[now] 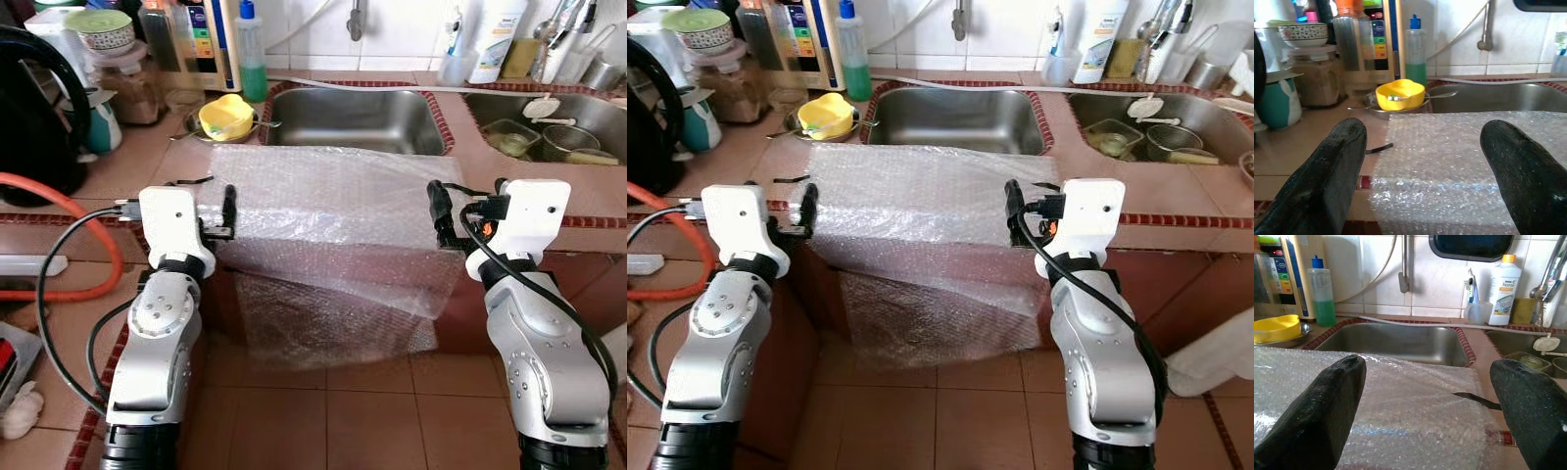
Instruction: Kitchen organization
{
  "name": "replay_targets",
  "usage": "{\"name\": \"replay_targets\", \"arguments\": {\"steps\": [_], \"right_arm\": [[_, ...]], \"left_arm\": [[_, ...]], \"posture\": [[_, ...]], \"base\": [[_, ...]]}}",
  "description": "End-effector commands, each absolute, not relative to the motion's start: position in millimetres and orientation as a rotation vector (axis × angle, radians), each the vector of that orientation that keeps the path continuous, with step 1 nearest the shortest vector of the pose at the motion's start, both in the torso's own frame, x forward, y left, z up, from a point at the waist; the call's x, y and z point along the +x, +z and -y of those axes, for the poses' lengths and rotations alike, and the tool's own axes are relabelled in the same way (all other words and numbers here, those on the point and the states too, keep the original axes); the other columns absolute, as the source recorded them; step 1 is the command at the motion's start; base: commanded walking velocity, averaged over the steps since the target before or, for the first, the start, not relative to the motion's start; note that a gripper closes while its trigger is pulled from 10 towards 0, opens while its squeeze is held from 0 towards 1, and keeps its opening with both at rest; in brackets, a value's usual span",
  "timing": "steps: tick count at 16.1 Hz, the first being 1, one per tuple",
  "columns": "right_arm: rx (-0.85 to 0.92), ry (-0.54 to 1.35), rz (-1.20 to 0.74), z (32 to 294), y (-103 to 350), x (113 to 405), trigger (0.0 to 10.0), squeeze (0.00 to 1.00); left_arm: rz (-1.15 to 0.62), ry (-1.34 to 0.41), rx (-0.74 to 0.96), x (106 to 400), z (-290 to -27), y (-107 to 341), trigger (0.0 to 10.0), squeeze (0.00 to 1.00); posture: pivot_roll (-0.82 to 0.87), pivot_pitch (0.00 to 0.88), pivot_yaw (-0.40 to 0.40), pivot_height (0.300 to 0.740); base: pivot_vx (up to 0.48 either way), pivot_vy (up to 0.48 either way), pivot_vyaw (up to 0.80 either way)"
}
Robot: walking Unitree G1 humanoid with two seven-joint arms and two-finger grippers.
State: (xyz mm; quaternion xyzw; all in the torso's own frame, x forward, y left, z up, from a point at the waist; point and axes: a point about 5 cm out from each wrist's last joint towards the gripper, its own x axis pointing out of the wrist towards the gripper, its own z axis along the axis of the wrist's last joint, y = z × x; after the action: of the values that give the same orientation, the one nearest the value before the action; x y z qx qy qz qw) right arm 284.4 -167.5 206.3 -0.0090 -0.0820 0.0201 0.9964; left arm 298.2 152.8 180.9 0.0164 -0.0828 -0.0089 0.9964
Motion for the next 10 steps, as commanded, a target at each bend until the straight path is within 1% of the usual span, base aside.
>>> {"name": "replay_targets", "arguments": {"steps": [1,10], "right_arm": [[-0.017,0.045,0.183,167.0,210.7,284.2,10.0,0.0],[-0.02,0.047,0.183,166.4,210.5,283.7,10.0,0.0]], "left_arm": [[0.177,-0.027,0.027,296.7,-152.1,183.4,10.0,0.0],[0.187,-0.042,0.028,295.4,-149.8,183.5,10.0,0.0]], "posture": [[-0.03,0.068,0.027,0.74],[-0.04,0.071,0.027,0.74]], "base": [[0.251,0.0,0.0],[0.305,0.0,0.0]]}}
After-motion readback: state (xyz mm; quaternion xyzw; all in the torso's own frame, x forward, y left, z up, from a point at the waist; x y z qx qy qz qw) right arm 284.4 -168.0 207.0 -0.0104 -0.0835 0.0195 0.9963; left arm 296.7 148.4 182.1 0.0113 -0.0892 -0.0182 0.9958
